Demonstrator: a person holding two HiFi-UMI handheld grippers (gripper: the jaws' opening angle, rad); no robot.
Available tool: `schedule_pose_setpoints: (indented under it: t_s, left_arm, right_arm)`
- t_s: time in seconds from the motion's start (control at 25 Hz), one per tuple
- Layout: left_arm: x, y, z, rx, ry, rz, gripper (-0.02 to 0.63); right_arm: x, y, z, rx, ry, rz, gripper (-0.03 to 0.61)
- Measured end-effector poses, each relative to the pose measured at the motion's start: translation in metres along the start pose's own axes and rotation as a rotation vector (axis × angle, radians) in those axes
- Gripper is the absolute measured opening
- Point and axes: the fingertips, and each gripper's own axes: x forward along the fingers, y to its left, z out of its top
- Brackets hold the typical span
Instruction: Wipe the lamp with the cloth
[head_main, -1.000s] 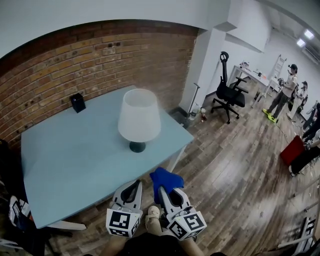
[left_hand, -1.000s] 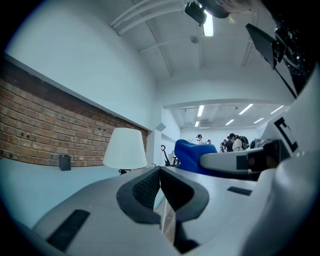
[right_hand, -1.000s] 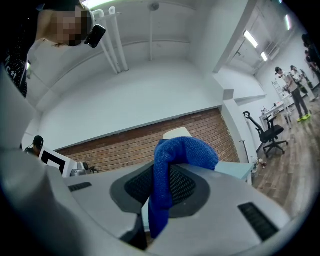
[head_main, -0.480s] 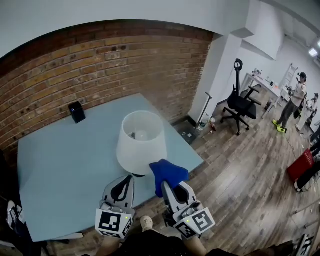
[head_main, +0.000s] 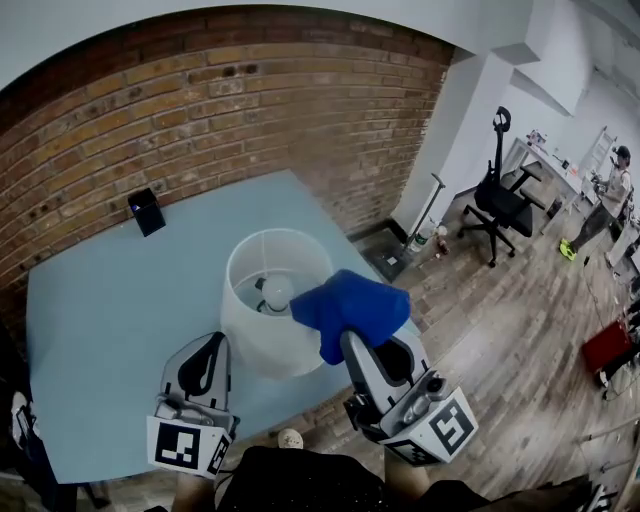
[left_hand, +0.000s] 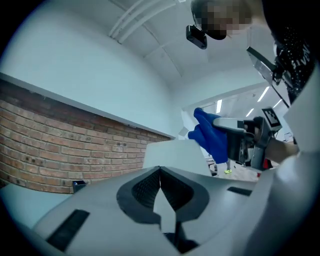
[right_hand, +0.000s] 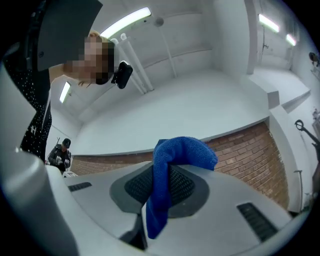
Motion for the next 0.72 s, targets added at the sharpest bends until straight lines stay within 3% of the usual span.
schedule_pose_setpoints:
  t_s: [0.12, 0.28, 0.4, 0.56, 0.72]
  left_arm:
    - [0.006, 0.019, -0.014, 0.017, 0.038, 0.063, 0.009]
    - [0.013, 0.037, -0.031, 0.015, 0.081, 0.095, 0.009]
    - [0.021, 0.04, -0.037, -0.001, 0.082, 0.074, 0.009]
    - [0.034, 0.045, -0.048, 0.002, 0.108, 0.033, 0.008]
    - [0.042, 0.048, -0.054, -0.013, 0.123, -0.002, 0.008]
  right_arm:
    - [0.011, -0.008, -0.026, -0.041, 0.072, -0.011, 0.058]
    - [0.012, -0.009, -0.035, -0.062, 0.093, -0.02, 0.058]
    - [0.004, -0.014, -0.052, -0.084, 0.148, -0.048, 0.059]
    - [-0.006, -0.02, -0.071, -0.03, 0.198, -0.1, 0.059]
    - [-0.023, -0.033, -0.098, -0.01, 0.266, -0.204, 0.059]
